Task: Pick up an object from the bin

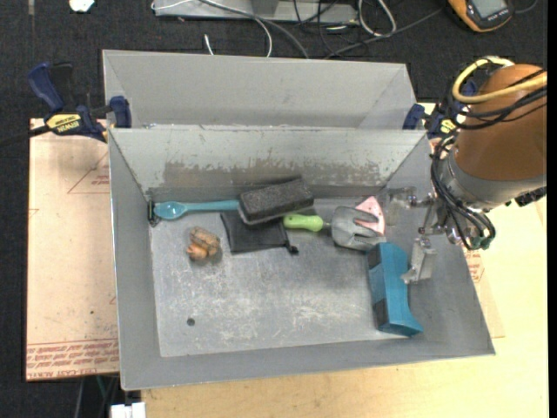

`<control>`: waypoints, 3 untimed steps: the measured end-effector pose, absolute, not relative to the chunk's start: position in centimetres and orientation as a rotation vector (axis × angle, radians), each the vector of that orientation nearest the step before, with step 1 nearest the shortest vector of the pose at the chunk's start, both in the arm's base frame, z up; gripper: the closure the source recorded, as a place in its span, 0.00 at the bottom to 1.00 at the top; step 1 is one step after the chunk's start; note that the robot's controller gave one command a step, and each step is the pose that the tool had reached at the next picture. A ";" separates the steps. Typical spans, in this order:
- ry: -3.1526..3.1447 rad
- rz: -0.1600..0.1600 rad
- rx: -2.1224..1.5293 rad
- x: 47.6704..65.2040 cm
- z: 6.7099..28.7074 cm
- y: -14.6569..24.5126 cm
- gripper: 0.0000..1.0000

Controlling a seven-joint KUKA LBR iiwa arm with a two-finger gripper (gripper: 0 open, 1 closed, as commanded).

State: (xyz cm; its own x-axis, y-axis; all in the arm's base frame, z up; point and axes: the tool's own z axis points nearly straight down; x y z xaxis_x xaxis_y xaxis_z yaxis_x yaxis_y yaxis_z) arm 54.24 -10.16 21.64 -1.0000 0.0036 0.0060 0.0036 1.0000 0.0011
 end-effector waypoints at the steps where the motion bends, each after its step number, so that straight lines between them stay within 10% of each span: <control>1: -3.143 0.000 -0.001 54.4 22.1 -10.1 0.00; 2: -3.148 0.001 0.074 58.3 13.4 -11.1 0.00; 3: -3.161 -0.001 0.152 64.5 14.3 -4.0 0.00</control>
Offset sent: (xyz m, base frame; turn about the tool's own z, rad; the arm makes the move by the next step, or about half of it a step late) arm 0.0629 -0.0158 -0.1464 -0.0874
